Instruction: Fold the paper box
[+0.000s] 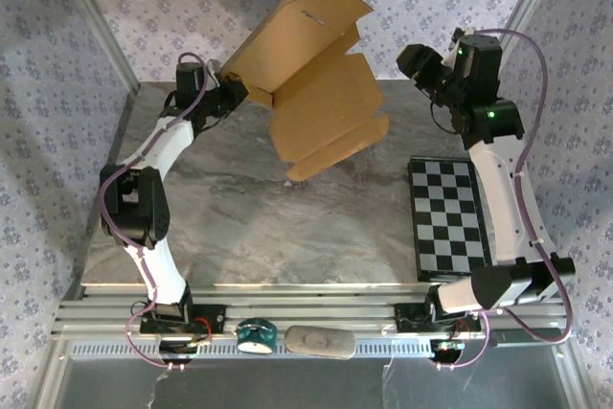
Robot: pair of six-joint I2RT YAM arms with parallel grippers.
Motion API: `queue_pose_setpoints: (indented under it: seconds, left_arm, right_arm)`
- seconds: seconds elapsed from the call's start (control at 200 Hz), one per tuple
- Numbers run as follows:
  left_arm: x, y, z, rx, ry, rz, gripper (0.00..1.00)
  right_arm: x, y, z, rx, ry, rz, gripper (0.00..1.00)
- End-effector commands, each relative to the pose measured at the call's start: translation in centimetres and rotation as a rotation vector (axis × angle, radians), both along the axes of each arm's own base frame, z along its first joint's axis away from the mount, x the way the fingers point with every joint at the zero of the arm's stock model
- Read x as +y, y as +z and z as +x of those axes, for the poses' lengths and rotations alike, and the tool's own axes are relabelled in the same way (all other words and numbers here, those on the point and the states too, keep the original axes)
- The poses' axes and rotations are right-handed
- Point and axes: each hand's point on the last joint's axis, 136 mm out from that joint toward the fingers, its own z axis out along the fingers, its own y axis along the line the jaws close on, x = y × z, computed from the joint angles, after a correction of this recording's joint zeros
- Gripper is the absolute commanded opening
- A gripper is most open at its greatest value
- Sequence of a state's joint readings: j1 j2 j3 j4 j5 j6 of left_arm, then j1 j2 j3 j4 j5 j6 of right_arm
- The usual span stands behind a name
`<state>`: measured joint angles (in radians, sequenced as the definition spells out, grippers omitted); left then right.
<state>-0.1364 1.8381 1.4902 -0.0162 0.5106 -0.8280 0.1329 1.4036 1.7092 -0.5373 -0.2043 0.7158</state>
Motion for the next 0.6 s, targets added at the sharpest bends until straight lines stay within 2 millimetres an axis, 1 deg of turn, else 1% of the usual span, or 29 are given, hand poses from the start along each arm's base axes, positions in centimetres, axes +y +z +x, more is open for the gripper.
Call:
queue_pose_setpoints:
  seconds: [0.0, 0.015, 0.11, 0.205, 0.295, 0.32, 0.365, 0.42, 0.495, 0.535, 0.595]
  left_arm:
    - [-0.7, 1.4, -0.5, -0.005, -0.064, -0.033, 0.0]
    - [-0.7, 1.4, -0.5, -0.003, -0.067, -0.034, 0.0]
    - [-1.1, 1.2, -0.7, 0.001, -0.092, -0.042, 0.0]
    - [-1.2, 0.9, -0.8, 0.022, -0.108, -0.027, 0.0]
    - [-0.2, 0.4, -0.9, 0.051, -0.057, 0.027, 0.0]
    - [0.2, 0.3, -0.9, 0.054, -0.033, 0.044, 0.0]
    - [0.6, 0.1, -1.0, 0.057, 0.001, 0.077, 0.0]
    - [0.8, -0.2, -1.1, 0.068, 0.024, 0.105, 0.0]
    - [0.6, -0.7, -1.3, 0.094, 0.044, 0.122, 0.0]
    - [0.5, -0.9, -1.5, 0.104, 0.055, 0.132, 0.0]
    - [0.7, -1.4, -1.7, 0.126, 0.087, 0.157, 0.0]
  right_arm:
    - [1.1, 0.8, -0.5, -0.063, 0.11, -0.034, 0.62]
    - [1.1, 0.8, -0.5, -0.077, 0.12, -0.062, 0.62]
    - [0.9, 0.7, -0.7, -0.107, 0.135, -0.109, 0.61]
    - [0.4, 1.7, -0.7, -0.149, 0.131, -0.115, 0.6]
    - [0.2, 2.5, -0.4, -0.133, 0.097, -0.061, 0.61]
    - [0.4, 2.6, -0.4, -0.129, 0.099, -0.046, 0.6]
    - [0.7, 2.8, -0.3, -0.096, 0.069, 0.033, 0.59]
    - [1.7, 2.9, -0.6, -0.053, 0.031, 0.101, 0.59]
    - [4.2, 3.8, -1.1, -0.037, 0.009, 0.17, 0.59]
    - [5.4, 4.6, -1.4, -0.042, -0.01, 0.171, 0.6]
    - [6.8, 5.3, -1.2, -0.036, -0.036, 0.166, 0.6]
